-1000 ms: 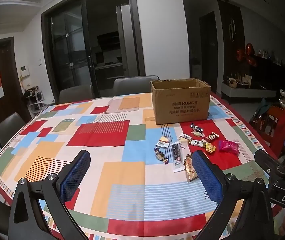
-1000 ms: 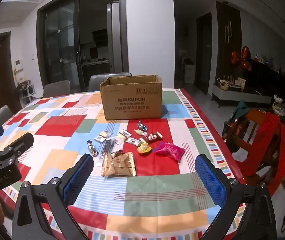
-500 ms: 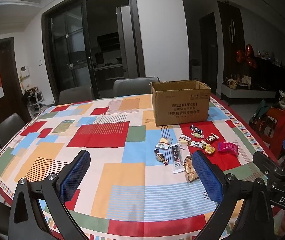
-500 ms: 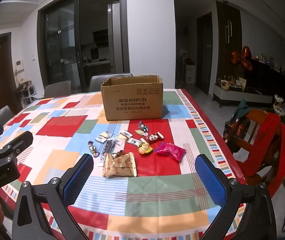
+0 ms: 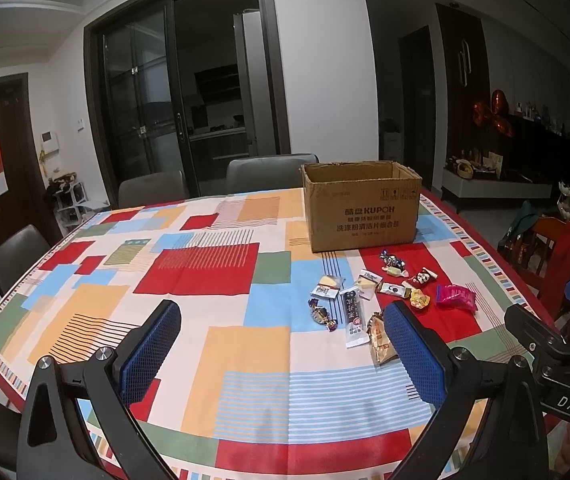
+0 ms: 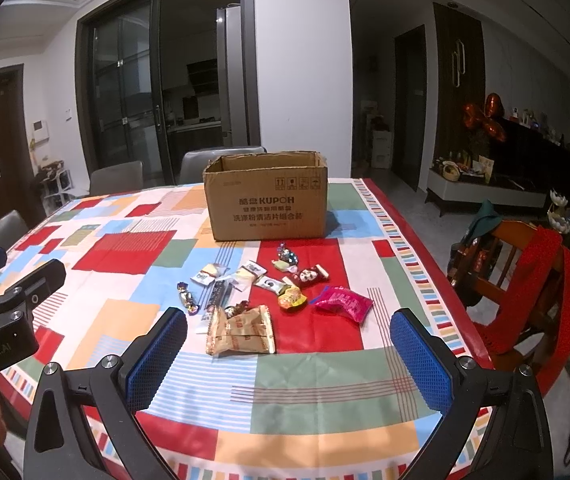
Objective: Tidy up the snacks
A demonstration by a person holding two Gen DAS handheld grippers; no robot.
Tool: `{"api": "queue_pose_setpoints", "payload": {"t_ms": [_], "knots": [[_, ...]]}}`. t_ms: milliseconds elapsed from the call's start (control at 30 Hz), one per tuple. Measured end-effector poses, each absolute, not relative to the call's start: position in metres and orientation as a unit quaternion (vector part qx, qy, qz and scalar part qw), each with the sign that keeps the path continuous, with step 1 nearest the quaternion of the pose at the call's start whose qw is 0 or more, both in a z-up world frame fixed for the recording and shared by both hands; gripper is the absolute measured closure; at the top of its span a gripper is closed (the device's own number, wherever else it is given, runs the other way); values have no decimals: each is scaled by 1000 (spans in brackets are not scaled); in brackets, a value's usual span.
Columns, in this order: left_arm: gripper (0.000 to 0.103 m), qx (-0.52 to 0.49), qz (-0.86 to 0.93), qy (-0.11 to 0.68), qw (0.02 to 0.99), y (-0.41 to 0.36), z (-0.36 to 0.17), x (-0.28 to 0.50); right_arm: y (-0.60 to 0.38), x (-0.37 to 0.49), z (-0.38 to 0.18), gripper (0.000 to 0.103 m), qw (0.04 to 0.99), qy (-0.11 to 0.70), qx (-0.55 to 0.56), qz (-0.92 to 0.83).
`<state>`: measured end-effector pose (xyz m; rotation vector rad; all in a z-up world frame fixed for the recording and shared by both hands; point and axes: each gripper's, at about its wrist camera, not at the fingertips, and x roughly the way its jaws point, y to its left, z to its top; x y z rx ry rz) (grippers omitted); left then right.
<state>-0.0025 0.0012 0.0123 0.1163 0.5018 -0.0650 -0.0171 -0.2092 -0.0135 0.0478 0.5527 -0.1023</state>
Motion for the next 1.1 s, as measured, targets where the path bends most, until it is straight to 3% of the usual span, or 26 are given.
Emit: {"api": "queue_pose_setpoints", "payload": {"t_ms": [1100], "knots": [[0, 55, -30, 251, 966, 3, 6, -3, -206, -14, -14, 0, 961, 272, 24, -50]]}}
